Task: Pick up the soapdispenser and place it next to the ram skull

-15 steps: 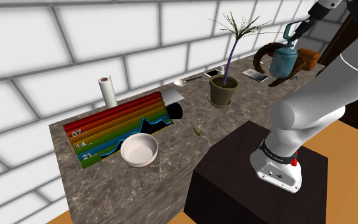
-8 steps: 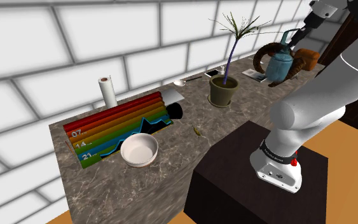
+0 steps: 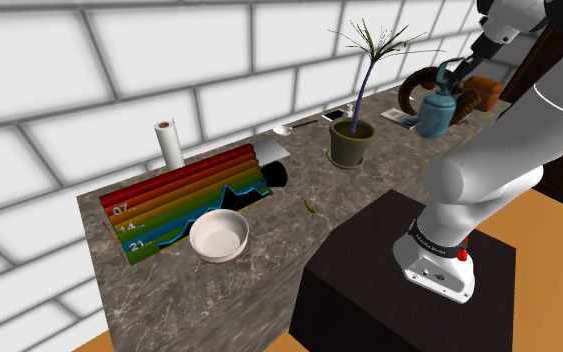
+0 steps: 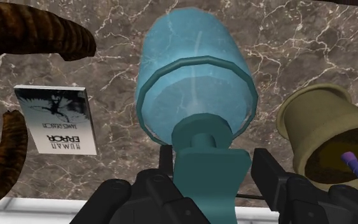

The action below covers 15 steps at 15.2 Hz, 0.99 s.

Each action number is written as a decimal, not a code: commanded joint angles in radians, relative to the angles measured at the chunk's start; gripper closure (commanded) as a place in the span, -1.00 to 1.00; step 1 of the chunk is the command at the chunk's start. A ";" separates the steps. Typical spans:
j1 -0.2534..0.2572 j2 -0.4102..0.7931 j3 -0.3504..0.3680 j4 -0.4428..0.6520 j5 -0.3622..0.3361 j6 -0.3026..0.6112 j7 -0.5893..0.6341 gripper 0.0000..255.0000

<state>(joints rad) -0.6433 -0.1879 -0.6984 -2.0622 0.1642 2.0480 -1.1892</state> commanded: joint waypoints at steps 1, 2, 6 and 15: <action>0.001 0.008 -0.004 -0.021 0.009 0.027 -0.011 1.00; 0.002 0.012 -0.005 -0.031 0.013 0.040 -0.016 1.00; 0.004 0.029 -0.013 -0.070 0.031 0.089 -0.038 1.00; 0.013 0.084 -0.031 -0.145 0.093 0.197 -0.105 1.00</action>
<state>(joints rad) -0.6319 -0.1099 -0.7280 -2.1967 0.2487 2.2299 -1.2852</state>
